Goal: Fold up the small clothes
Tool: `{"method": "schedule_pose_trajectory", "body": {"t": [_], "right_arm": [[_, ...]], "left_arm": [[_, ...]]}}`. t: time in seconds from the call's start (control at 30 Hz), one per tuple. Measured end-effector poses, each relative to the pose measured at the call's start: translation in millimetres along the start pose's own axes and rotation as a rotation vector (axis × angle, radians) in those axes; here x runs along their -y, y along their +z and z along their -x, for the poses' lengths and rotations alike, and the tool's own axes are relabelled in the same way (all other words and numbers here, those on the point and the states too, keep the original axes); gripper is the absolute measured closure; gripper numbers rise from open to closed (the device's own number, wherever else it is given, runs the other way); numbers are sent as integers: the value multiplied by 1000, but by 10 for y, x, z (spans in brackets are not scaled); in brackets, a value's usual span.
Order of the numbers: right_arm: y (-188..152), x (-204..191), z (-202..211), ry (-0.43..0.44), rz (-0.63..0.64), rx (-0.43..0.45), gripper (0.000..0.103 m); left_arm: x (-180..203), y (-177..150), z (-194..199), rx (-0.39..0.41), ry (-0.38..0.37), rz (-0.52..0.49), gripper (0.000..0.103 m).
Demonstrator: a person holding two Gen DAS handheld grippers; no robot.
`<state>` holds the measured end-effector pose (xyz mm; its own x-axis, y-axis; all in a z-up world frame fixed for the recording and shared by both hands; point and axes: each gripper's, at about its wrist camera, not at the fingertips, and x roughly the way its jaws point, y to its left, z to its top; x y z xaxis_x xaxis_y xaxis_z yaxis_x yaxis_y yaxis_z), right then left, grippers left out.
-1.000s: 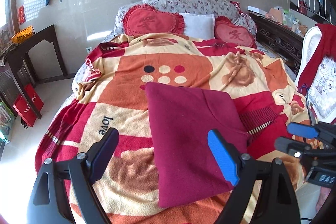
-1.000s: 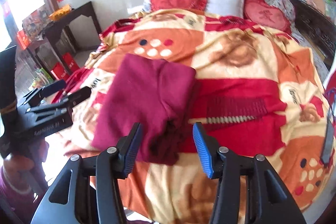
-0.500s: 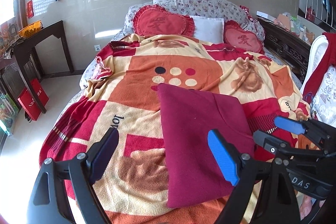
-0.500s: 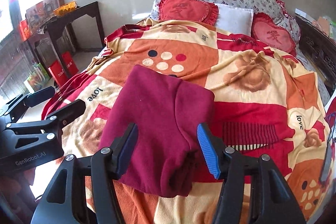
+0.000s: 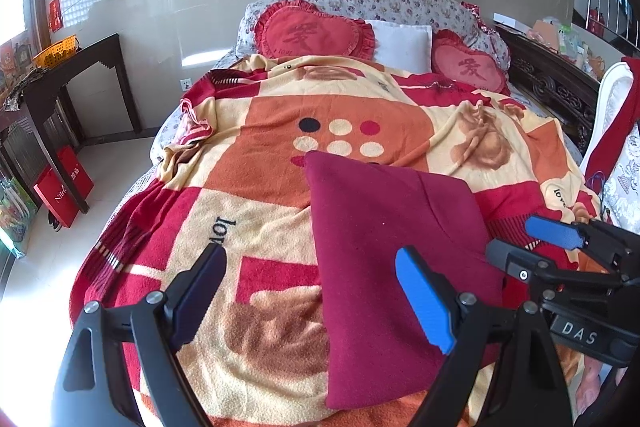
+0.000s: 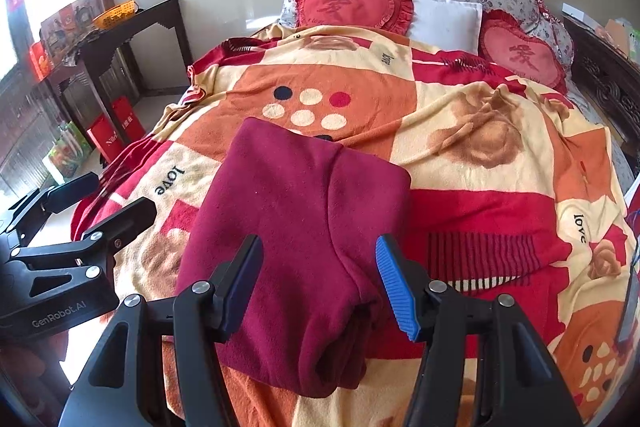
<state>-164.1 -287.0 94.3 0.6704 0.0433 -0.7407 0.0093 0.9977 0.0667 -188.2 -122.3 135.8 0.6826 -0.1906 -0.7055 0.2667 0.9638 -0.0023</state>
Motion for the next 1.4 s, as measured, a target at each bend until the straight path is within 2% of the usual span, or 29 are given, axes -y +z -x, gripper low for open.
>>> {"method": "schedule_pose_trajectory", "body": {"t": [1.4], "right_arm": [[-28,67,-461,32,-23,-92,63]], "left_arm": [[-30,-18,-460,-84,-5,2,13]]}}
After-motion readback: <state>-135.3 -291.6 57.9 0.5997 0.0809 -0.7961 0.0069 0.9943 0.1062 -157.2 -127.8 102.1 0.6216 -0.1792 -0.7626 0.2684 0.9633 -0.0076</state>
